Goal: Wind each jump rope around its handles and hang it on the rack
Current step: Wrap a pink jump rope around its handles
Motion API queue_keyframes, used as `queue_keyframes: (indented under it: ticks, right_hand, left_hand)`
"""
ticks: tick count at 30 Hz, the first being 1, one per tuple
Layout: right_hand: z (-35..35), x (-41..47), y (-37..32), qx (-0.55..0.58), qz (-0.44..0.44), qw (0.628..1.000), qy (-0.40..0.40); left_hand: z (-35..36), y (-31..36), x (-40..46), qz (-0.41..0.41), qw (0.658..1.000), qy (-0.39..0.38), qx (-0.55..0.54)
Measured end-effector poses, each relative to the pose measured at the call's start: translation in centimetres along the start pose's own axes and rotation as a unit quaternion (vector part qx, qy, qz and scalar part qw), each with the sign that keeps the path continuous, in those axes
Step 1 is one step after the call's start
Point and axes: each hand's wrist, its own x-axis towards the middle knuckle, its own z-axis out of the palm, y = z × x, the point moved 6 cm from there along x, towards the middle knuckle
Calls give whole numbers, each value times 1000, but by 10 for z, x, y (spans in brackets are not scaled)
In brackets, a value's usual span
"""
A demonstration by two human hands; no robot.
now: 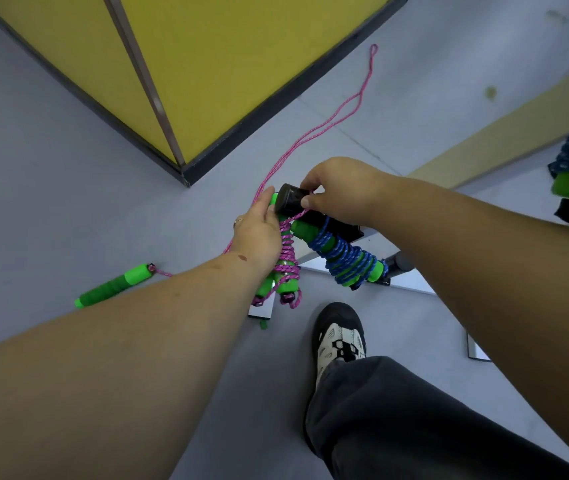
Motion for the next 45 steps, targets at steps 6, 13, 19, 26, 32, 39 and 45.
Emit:
queue_keyframes:
  ticks: [6, 13, 19, 26, 32, 39, 45]
  right_hand:
    - [5, -1, 12, -37, 33, 999, 13]
    - [8, -2, 16, -55, 77, 995, 37]
    - [9, 2, 18, -31, 98, 994, 44]
    - [8, 1, 18, -13, 96, 994, 49]
    - [5, -3, 13, 26, 81, 994, 66]
    - [7, -9, 6, 92, 52, 992, 73]
    - [6, -18, 5, 99, 41, 992, 68]
  left_hand:
    - [7, 9, -2, -21, 996, -30, 79]
    - [13, 16, -8, -87, 990, -92, -67]
    - [8, 12, -20, -124, 981, -76, -128]
    - [-4, 24, -14, -77, 992, -68, -67]
    - [-25, 40, -18, -66, 996, -46, -22]
    - [-54, 55, -27, -32, 999, -38, 19]
    - [-69, 67, -42, -22, 999, -44, 24]
